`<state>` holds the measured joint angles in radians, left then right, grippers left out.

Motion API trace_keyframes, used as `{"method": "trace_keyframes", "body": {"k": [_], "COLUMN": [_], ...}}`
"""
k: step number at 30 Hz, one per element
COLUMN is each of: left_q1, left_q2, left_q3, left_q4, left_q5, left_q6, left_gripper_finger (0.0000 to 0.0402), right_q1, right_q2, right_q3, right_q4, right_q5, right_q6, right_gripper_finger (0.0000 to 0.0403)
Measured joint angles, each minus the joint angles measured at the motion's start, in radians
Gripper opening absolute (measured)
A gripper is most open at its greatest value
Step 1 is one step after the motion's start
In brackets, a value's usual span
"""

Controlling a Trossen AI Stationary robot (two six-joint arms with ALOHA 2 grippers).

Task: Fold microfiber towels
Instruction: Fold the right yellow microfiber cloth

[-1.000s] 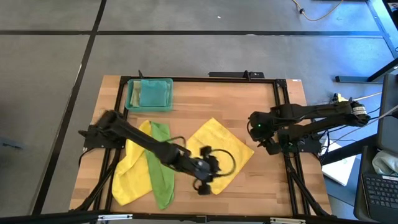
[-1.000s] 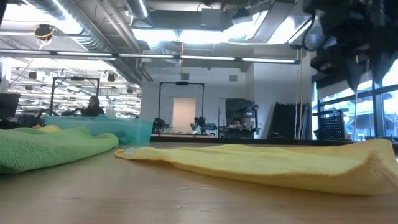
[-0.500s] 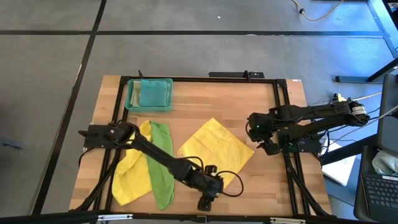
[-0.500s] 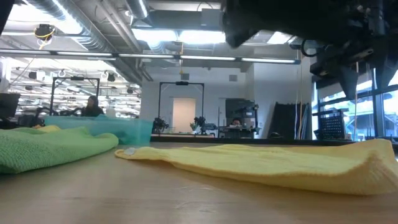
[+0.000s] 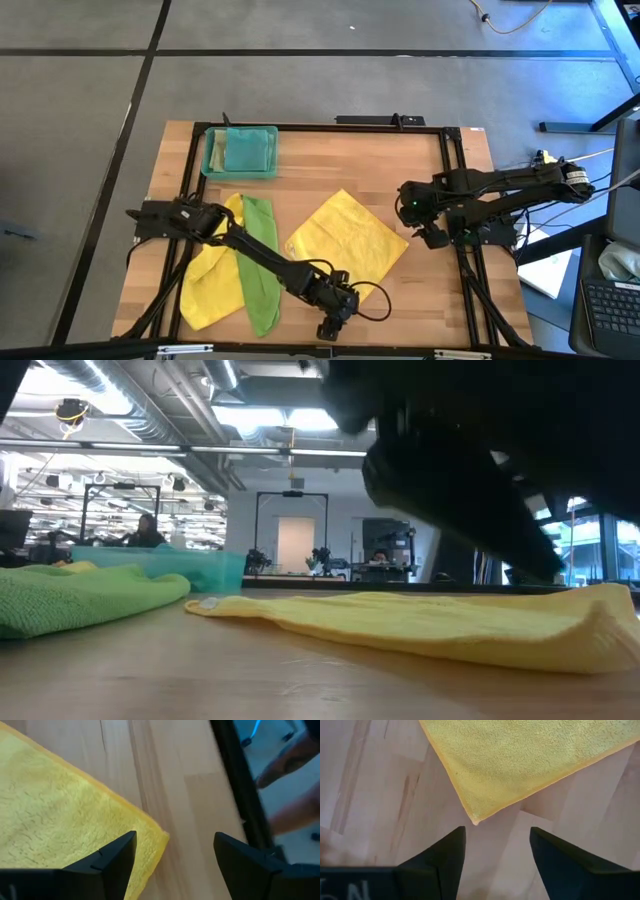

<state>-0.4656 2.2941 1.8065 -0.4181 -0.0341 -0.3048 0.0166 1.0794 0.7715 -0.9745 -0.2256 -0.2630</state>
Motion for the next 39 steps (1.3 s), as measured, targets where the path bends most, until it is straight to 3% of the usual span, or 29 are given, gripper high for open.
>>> {"method": "trace_keyframes", "body": {"k": [5, 10, 21, 26, 32, 39], "left_q1": [0.000, 0.004, 0.003, -0.008, -0.001, 0.001], "left_q2": [0.026, 0.025, 0.062, 0.072, 0.072, 0.071], "left_q3": [0.000, 0.000, 0.002, 0.000, 0.000, 0.004], "left_q4": [-0.003, 0.002, 0.049, 0.043, 0.030, 0.019], "left_q5": [-0.013, -0.103, -0.025, -0.092, -0.114, -0.059], "left_q6": [0.010, 0.001, 0.001, -0.003, -0.009, -0.090], "left_gripper_finger": [0.0256, 0.0255, 0.0252, 0.0241, 0.0200, 0.0116], "right_q1": [0.000, 0.000, 0.000, 0.000, 0.000, 0.000], "right_q2": [0.000, 0.000, 0.000, 0.000, 0.000, 0.000], "right_q3": [0.000, 0.000, 0.000, 0.000, 0.000, 0.000], "right_q4": [0.001, 0.003, 0.005, 0.005, 0.005, 0.005], "right_q5": [0.008, 0.011, 0.010, 0.010, 0.010, 0.009], "right_q6": [0.003, 0.004, 0.004, 0.004, 0.004, 0.004], "right_gripper_finger": [0.0222, 0.0223, 0.0223, 0.0223, 0.0223, 0.0223]}}
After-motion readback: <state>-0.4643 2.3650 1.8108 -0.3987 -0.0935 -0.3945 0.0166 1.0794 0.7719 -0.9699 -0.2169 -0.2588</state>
